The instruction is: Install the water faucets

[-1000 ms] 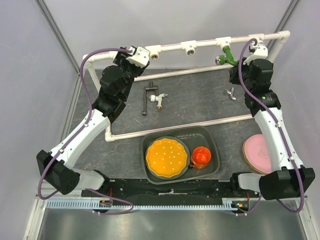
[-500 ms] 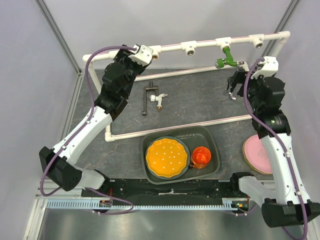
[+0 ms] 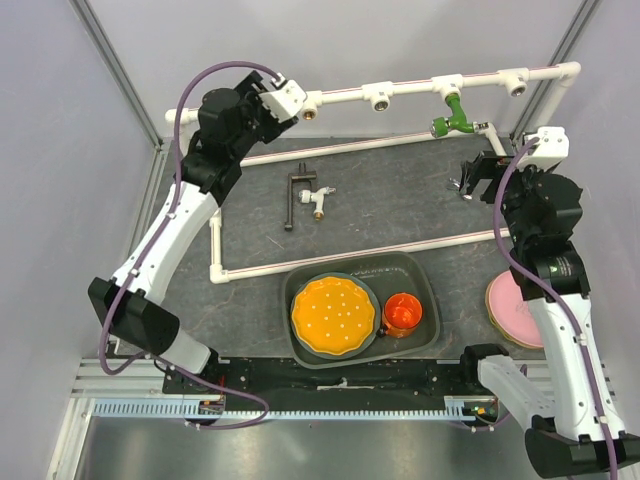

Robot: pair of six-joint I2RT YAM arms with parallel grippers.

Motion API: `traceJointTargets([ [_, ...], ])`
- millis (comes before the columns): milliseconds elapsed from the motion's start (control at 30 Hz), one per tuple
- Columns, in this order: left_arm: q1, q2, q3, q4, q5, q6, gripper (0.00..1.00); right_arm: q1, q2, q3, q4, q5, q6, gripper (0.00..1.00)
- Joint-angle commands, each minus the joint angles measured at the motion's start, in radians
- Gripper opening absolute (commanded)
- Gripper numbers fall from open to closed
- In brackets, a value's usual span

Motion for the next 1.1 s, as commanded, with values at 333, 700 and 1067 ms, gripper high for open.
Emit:
traceJointTargets([
  [333, 0.023, 0.176, 0.242, -0.205, 0.120, 0.107, 0.65, 0.165, -0.025, 0.011, 0.050, 0.136, -0.230, 0.98],
  [700, 0.028, 0.176, 0.173, -0.172, 0.034, 0.139, 0.20, 0.301, 0.084, 0.254, -0.236, 0.204, -0.669, 0.98],
  [1067, 0.065, 0.157, 0.129, -0.168, 0.080, 0.084, 0.02, 0.455, 0.219, 0.184, -0.052, 0.639, -1.136, 0.98],
])
